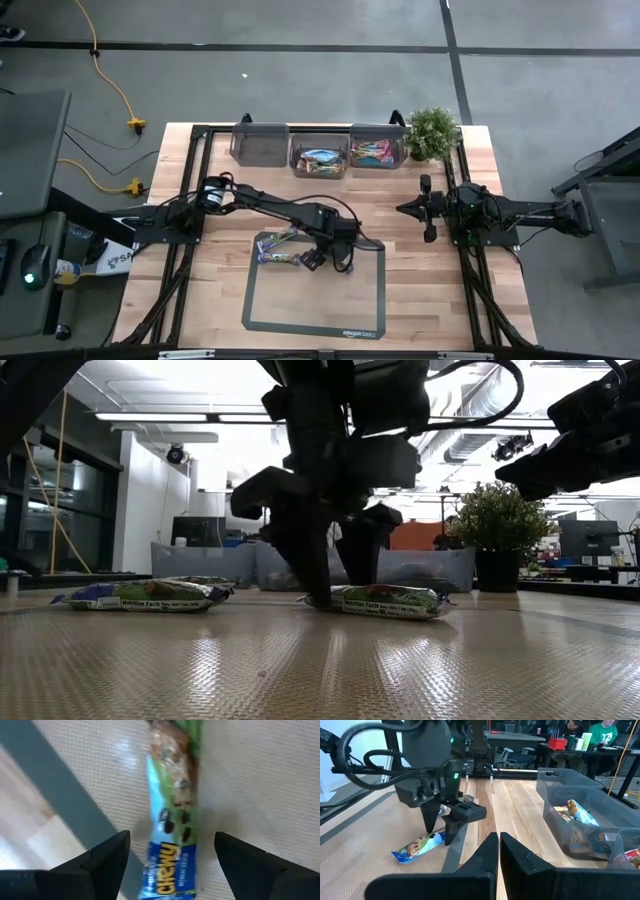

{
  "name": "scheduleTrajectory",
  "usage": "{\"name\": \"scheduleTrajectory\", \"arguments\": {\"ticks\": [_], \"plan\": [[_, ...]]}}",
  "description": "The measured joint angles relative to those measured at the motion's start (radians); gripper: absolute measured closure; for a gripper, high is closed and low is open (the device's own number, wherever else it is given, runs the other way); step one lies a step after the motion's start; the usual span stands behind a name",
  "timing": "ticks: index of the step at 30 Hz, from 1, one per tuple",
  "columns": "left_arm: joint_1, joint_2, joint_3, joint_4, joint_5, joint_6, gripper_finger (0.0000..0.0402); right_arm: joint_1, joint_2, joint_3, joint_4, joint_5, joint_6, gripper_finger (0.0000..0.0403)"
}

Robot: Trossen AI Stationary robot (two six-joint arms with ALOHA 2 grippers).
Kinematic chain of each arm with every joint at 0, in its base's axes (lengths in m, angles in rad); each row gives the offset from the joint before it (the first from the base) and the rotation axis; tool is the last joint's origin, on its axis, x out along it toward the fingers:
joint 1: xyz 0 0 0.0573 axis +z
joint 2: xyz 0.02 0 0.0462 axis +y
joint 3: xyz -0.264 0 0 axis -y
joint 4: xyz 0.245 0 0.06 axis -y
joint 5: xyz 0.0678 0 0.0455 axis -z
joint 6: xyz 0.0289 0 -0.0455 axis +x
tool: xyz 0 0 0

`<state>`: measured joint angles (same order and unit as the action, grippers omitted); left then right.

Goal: Pick and place Granola Bars by type
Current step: Put the right blue granola bar into the left black bin

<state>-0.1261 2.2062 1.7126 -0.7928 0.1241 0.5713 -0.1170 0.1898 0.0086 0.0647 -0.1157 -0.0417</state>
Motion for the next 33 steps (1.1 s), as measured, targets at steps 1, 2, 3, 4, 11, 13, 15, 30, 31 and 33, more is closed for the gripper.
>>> {"name": "scheduleTrajectory", "arguments": {"ticks": [1, 2, 3, 4, 11, 13, 15, 30, 31, 33], "plan": [[-0.001, 0.001, 0.000, -0.003, 0.001, 0.000, 0.0115, 0.000, 0.000, 0.000, 0.000, 0.000, 0.000, 0.0402], [-0.006, 0.003, 0.000, -0.002, 0.006, -0.004, 0.0115, 0.000, 0.000, 0.000, 0.000, 0.000, 0.000, 0.0402], [-0.007, 0.011, 0.001, 0.002, 0.012, -0.007, 0.0115, 0.000, 0.000, 0.000, 0.000, 0.000, 0.000, 0.0402], [-0.012, 0.018, 0.003, 0.007, 0.015, -0.007, 0.0115, 0.000, 0.000, 0.000, 0.000, 0.000, 0.000, 0.0402], [-0.019, 0.036, 0.005, 0.015, 0.000, -0.026, 0.0115, 0.000, 0.000, 0.000, 0.000, 0.000, 0.000, 0.0402], [-0.019, 0.037, 0.004, 0.017, -0.001, -0.027, 0.0115, 0.000, 0.000, 0.000, 0.000, 0.000, 0.000, 0.0402], [-0.018, 0.038, 0.004, 0.019, -0.003, -0.027, 0.0115, 0.000, 0.000, 0.000, 0.000, 0.000, 0.000, 0.0402], [-0.018, 0.040, 0.002, 0.036, -0.020, -0.033, 0.0183, 0.000, 0.000, 0.000, 0.000, 0.000, 0.000, 0.0402], [-0.018, 0.040, 0.002, 0.037, -0.019, -0.033, 0.0194, 0.000, 0.000, 0.000, 0.000, 0.000, 0.000, 0.0402], [-0.018, 0.040, 0.002, 0.039, -0.016, -0.033, 0.0213, 0.000, 0.000, 0.000, 0.000, 0.000, 0.000, 0.0402]]}}
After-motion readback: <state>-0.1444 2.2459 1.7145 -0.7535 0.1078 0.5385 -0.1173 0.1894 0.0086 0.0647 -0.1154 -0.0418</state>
